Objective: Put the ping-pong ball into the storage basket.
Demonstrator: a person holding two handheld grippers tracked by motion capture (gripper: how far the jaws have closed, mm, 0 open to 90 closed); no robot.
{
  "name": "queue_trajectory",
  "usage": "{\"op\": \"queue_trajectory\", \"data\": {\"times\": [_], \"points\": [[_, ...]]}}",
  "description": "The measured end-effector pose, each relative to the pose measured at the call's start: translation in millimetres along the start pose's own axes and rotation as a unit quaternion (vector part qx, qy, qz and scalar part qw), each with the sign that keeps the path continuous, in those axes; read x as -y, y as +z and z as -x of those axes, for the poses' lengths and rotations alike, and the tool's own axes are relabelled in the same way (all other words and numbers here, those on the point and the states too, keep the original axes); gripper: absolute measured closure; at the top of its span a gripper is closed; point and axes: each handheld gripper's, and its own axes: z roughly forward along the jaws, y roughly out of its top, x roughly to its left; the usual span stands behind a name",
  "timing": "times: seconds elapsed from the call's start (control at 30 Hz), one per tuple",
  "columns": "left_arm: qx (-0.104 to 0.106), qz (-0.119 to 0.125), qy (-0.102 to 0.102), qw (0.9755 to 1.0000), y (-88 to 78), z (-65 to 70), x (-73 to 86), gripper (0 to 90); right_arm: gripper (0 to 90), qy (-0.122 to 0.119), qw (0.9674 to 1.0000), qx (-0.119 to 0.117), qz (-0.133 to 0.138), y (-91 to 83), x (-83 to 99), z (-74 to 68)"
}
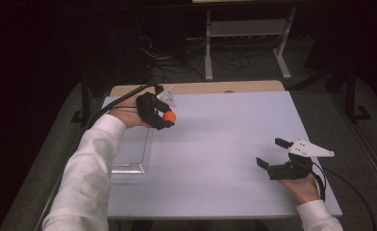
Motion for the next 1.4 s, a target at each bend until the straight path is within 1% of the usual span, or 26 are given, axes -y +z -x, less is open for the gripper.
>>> {"op": "queue_trajectory", "data": {"times": [0.2,0.27,0.57,0.77,1.0,1.13,1.27,1.4], "points": [[-0.006,-0.002,-0.004,1.0000,-6.1,-0.6,3.9,50.5,0.0,0.001,1.0000,0.000,0.000,-0.3,0.0,0.0],[-0.006,-0.002,-0.008,0.9999,-7.5,0.0,4.8,50.5,0.0,0.000,1.0000,0.000,0.000,-0.4,-0.1,-0.2],[-0.008,-0.009,-0.012,0.9999,-12.4,-0.5,10.8,50.5,0.0,0.001,1.0000,0.000,0.000,-0.4,-0.1,0.0],[-0.012,-0.012,-0.015,0.9997,-18.1,1.5,16.4,50.5,0.0,-0.001,1.0000,0.000,0.000,-0.2,0.0,0.0],[-0.013,-0.024,-0.025,0.9993,-27.9,1.8,29.1,50.5,0.0,-0.001,1.0000,0.000,-0.001,0.0,-0.1,-0.2],[-0.012,-0.025,-0.032,0.9991,-33.0,1.8,35.2,50.5,0.0,-0.001,1.0000,0.000,-0.001,0.1,0.0,-0.2],[-0.009,-0.033,-0.030,0.9990,-36.0,2.4,38.6,50.5,0.0,-0.001,1.0000,0.000,-0.001,0.2,-0.1,-0.3],[-0.007,-0.033,-0.031,0.9990,-38.8,3.4,40.8,50.5,0.0,-0.001,1.0000,0.000,-0.002,0.2,0.0,-0.1]]}}
